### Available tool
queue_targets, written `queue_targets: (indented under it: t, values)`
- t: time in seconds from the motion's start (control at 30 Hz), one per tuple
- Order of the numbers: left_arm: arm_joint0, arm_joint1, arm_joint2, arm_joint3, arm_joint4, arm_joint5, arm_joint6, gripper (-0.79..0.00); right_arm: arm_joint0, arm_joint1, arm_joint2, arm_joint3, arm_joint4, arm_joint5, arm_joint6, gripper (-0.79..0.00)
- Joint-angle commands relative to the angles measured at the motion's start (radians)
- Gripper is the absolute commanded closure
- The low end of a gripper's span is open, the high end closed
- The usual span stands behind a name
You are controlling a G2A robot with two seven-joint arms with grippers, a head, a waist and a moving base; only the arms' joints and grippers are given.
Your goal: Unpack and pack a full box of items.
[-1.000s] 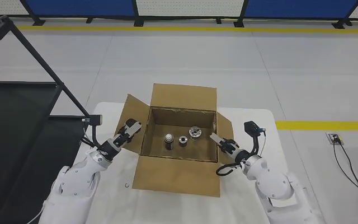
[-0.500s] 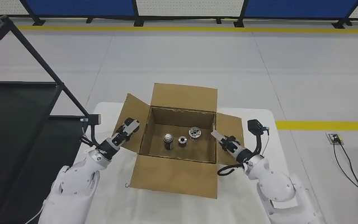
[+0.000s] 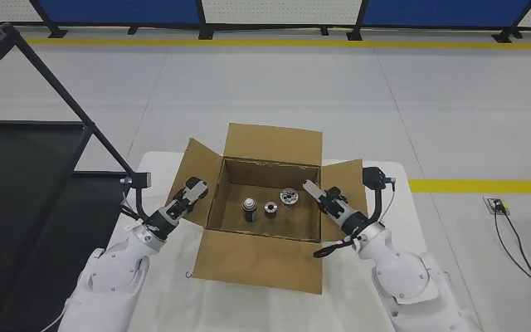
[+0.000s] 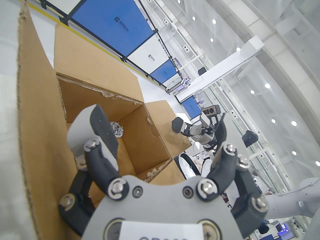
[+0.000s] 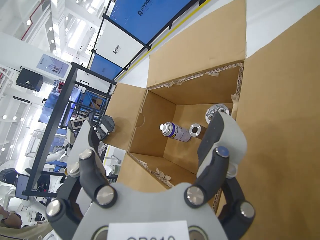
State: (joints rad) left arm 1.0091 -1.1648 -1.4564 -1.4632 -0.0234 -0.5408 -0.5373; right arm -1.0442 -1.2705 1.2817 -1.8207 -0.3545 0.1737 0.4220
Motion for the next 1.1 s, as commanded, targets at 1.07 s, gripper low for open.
queue_targets:
  t: [1.07]
  values:
    - [0.049,0.008,-0.030,-0.026,-0.031,0.048,0.059,-0.785,0.464,-0.073,-0.438,0.355,-0.410,-0.036,0.327,-0.785]
